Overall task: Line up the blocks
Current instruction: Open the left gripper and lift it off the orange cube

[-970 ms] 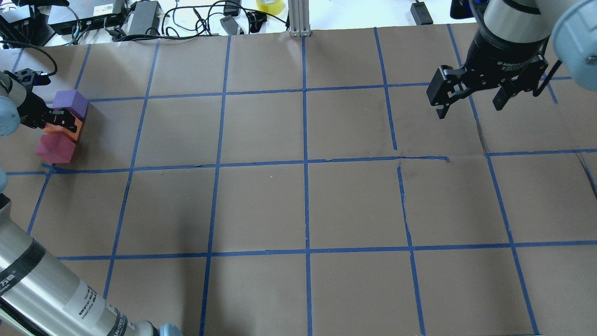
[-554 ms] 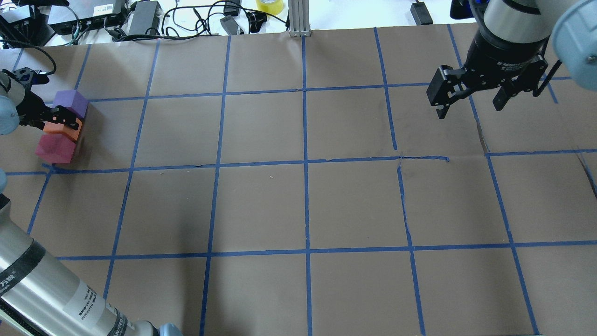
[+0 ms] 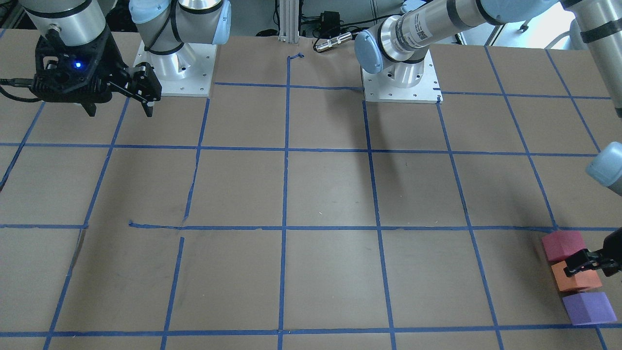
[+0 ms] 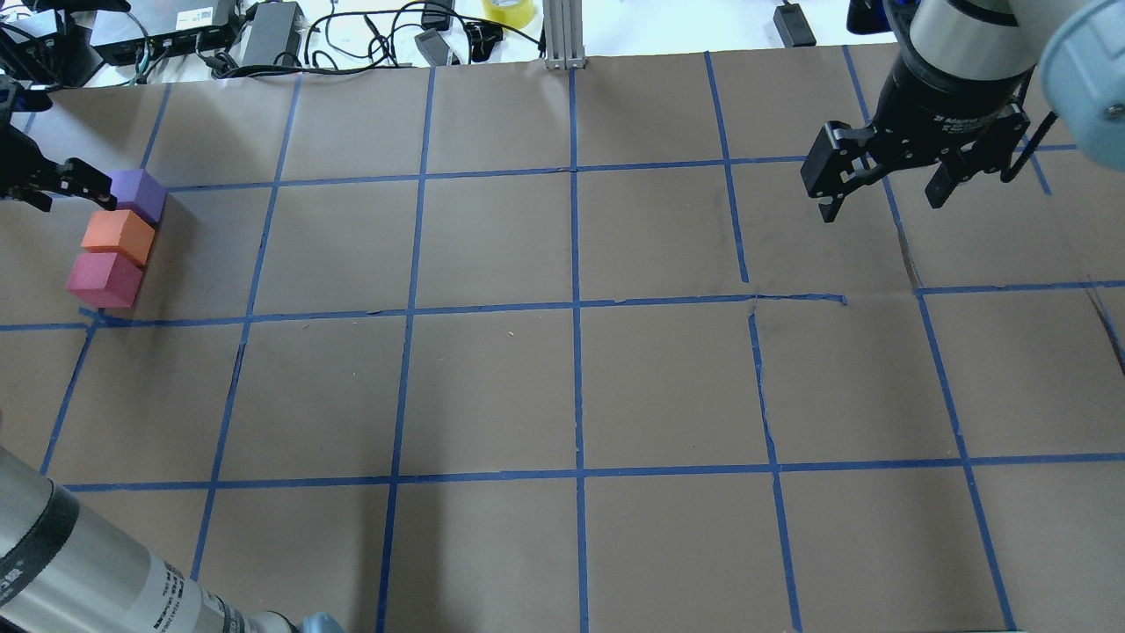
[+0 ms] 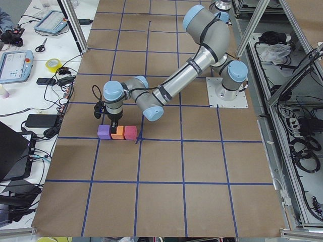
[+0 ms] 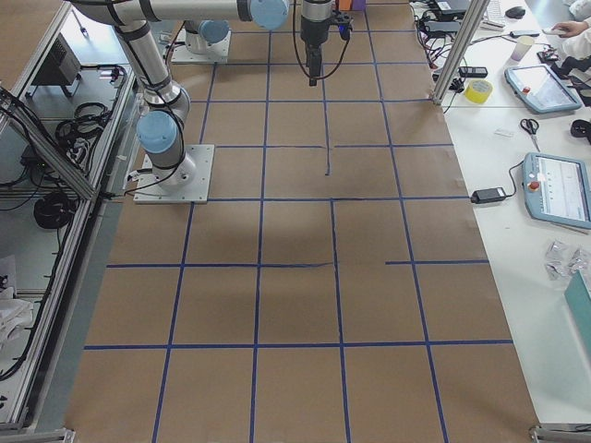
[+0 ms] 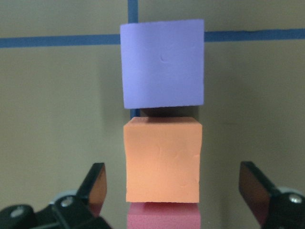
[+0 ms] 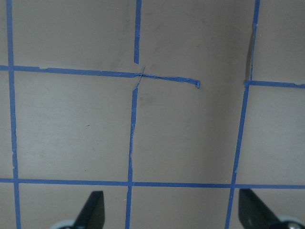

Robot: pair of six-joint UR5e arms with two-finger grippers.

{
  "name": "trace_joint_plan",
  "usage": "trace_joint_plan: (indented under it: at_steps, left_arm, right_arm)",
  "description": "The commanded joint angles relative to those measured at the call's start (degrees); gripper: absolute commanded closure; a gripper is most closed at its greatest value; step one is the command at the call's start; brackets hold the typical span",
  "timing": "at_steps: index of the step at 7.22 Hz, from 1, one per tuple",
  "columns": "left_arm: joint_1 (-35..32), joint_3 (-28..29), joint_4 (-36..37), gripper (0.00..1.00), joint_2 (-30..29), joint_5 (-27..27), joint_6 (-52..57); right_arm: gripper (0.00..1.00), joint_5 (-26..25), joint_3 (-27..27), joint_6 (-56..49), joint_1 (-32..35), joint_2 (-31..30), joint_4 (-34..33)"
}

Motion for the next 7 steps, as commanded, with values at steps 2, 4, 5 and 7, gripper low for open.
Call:
trace_joint_plan:
  at_steps: [2,4,5,7]
  left_arm:
    - [-0.24,4.49,-26.28,0.0,15.28,2.45,-0.42]
    - [-2.33,2.84,-30.14,0.0,23.9,1.57,-0.68]
    - [-4.01,0.56,-30.14,0.0,26.03,1.74,-1.03]
    - [-8.21,-1.92,-30.05,0.0,28.15,0.0,-7.06]
  right_arm:
    - [0.0,-0.82,-0.12,0.44,0.44,-0.75,1.43]
    - [0.0,0.23,-0.82,0.26,0.44,-0.75,1.52]
    - [0.0,0.15,-0.91,0.52,0.44,-0.57,1.26]
    - [0.0,0.4,-0.91,0.53,0.44,-0.83,1.95]
